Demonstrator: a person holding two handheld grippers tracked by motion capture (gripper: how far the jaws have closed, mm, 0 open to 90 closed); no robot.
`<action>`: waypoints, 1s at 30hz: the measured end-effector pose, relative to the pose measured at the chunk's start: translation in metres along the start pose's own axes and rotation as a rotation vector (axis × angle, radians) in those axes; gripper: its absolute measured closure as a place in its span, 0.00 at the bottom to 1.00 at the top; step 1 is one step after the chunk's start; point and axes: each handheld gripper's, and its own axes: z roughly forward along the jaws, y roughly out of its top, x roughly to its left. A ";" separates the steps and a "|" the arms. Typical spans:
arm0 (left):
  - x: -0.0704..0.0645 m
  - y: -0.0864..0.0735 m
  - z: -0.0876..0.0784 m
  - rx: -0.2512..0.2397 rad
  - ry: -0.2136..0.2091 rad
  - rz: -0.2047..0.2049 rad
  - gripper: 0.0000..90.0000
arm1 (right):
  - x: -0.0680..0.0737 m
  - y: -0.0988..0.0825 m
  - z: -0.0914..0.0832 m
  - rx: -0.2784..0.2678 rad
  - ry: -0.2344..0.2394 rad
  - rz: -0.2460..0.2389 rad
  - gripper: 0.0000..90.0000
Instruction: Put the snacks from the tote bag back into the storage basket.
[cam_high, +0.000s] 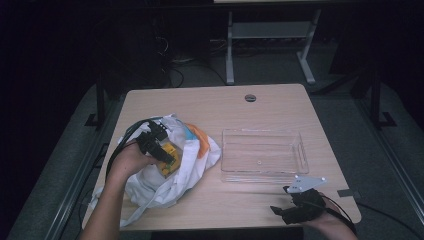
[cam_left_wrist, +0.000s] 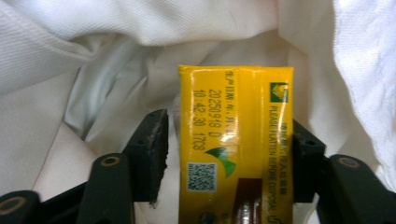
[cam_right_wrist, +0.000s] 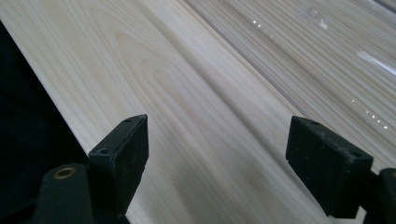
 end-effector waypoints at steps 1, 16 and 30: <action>0.000 0.000 0.000 0.000 -0.002 0.000 0.50 | 0.000 0.000 0.000 0.001 -0.002 0.001 0.24; -0.004 0.000 -0.002 0.018 0.048 0.071 0.56 | 0.001 0.000 0.001 0.015 -0.014 -0.002 0.24; -0.002 -0.003 -0.008 0.008 0.056 0.077 0.57 | 0.000 -0.001 0.000 0.010 -0.010 0.003 0.24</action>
